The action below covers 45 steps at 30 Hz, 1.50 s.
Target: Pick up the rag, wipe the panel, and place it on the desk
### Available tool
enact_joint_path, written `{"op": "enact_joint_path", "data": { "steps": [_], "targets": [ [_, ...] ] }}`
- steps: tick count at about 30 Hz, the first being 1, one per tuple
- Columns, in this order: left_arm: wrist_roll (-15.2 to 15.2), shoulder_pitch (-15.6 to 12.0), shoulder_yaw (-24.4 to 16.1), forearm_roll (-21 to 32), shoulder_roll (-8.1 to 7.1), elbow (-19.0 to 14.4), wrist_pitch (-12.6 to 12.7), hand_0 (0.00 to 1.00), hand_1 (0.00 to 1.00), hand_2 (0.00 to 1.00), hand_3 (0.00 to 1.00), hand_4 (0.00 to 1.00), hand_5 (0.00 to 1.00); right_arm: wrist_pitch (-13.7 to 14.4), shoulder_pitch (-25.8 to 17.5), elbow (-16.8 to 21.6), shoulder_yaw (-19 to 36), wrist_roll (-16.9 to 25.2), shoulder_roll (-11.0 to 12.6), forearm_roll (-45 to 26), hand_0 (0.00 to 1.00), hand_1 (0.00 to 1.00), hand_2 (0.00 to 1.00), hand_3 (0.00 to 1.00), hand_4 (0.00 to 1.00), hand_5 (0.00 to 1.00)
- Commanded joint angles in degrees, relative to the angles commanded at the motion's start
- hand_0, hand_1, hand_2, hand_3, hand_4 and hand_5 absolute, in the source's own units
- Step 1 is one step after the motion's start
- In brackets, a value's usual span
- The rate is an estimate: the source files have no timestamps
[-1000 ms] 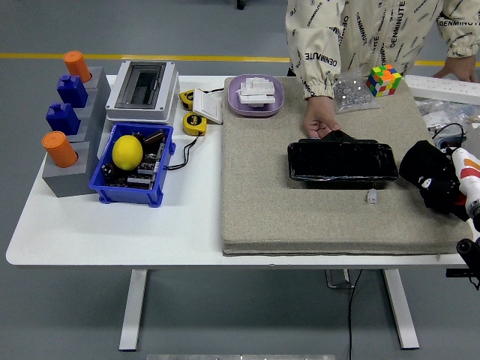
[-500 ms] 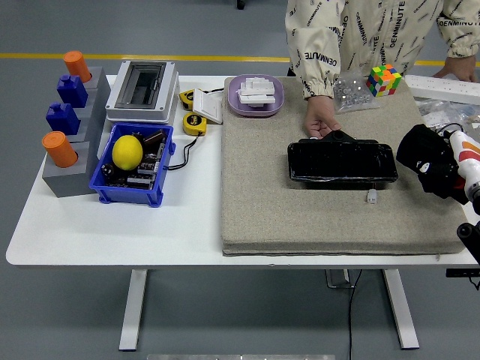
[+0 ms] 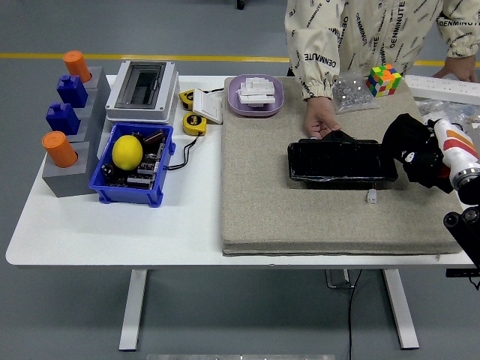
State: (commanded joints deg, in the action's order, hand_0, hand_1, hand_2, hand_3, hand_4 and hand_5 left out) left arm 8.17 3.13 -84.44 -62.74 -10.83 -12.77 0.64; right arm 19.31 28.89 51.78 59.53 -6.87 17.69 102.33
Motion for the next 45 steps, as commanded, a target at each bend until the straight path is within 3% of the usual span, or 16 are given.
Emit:
{"op": "enact_joint_path", "data": {
  "steps": [24, 45],
  "targets": [
    [0.01, 0.16, 0.06, 0.03, -0.11, 0.02, 0.02, 0.611, 0.641, 0.655, 0.561, 0.626, 0.438, 0.17, 0.49, -0.54, -1.64, 0.22, -3.59, -0.85, 0.371, 0.449, 0.491, 0.484, 0.701, 0.148],
    [0.03, 0.26, 0.53, 0.23, -0.28, 0.02, 0.01, 0.611, 0.639, 0.655, 0.56, 0.626, 0.44, 0.21, 2.5, -0.5, -6.22, 0.39, -9.18, -1.94, 0.375, 0.45, 0.491, 0.485, 0.708, 0.152]
  ]
}}
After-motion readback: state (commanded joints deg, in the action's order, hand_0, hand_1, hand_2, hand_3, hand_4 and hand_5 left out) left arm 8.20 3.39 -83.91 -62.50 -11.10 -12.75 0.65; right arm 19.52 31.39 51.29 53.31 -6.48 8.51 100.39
